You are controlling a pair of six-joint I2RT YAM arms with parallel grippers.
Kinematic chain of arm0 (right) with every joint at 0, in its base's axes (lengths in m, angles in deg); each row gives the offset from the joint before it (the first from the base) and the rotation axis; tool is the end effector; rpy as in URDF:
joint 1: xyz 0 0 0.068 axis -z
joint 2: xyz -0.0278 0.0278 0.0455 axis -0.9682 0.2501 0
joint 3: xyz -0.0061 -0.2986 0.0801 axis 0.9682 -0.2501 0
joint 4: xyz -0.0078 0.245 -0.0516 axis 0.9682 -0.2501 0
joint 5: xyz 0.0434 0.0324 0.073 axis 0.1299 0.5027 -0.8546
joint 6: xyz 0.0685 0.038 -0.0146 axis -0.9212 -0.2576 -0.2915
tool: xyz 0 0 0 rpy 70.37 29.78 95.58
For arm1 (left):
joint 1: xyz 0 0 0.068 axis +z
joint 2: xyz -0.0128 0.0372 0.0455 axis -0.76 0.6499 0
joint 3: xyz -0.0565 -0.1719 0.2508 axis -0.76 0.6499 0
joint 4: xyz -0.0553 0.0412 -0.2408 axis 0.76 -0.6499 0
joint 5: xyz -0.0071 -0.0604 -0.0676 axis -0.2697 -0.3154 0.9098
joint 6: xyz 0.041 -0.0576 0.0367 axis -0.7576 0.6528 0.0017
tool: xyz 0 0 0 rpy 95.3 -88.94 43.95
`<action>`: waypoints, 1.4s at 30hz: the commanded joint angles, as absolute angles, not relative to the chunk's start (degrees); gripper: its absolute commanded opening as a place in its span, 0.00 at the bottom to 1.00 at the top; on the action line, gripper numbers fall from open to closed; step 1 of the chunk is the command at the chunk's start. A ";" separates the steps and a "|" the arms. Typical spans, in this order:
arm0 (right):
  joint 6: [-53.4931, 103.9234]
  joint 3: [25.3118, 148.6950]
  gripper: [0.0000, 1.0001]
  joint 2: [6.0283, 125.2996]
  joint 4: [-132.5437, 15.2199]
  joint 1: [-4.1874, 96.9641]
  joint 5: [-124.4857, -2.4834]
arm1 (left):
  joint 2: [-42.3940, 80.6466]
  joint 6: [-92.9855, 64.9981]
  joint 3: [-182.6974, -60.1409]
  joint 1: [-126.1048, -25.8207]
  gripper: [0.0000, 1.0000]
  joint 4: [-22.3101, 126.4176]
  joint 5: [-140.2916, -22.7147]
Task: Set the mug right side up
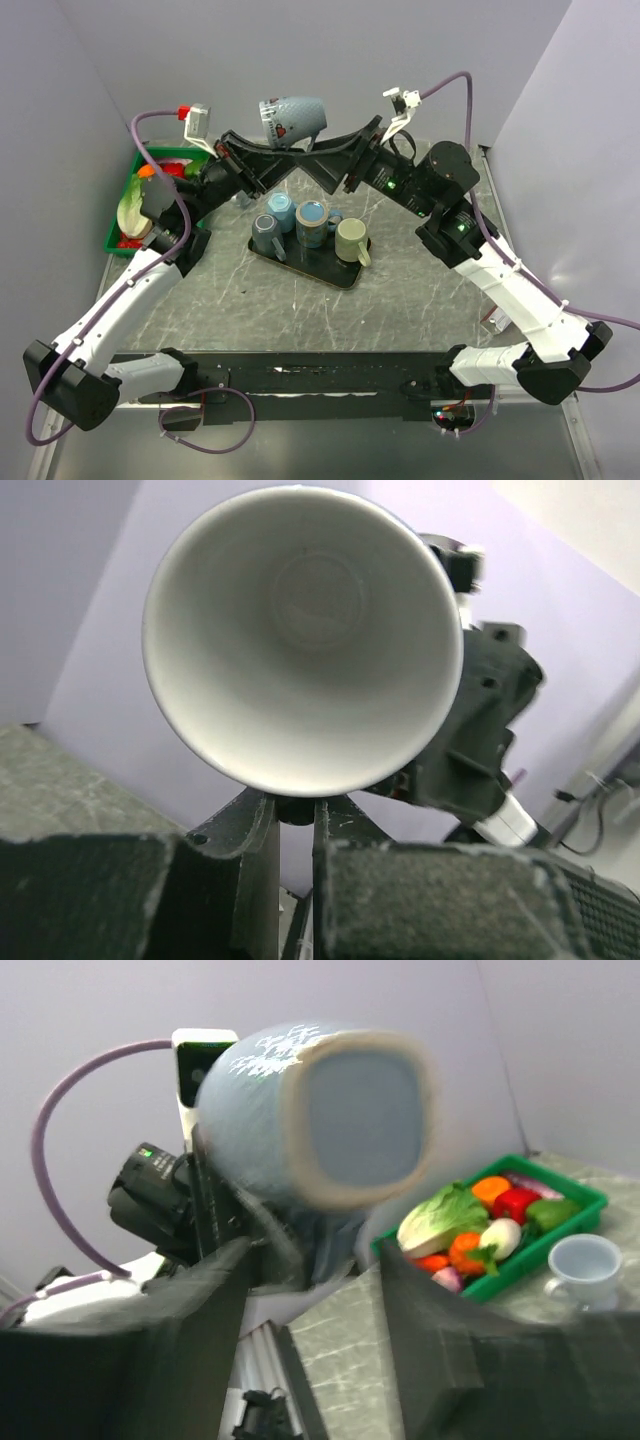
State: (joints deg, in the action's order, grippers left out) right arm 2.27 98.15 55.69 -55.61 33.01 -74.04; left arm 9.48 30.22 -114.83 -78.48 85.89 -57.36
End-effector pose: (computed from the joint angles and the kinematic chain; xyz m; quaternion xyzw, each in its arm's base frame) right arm 0.1794 0.1935 0.5628 -0.1916 0.5617 0.5464 0.5910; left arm 0.1892 -0.1468 0.5249 0.1402 0.4834 -0.6703 0.5453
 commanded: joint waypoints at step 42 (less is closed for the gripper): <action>5.22 85.72 0.94 46.45 -78.72 47.21 -53.47 | 66.32 -4.57 -164.83 -65.81 0.01 22.62 -90.82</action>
State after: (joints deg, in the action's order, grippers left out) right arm 5.88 84.21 45.14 -78.58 46.33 -53.73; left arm 65.17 -3.44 -160.71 -65.78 20.85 -92.38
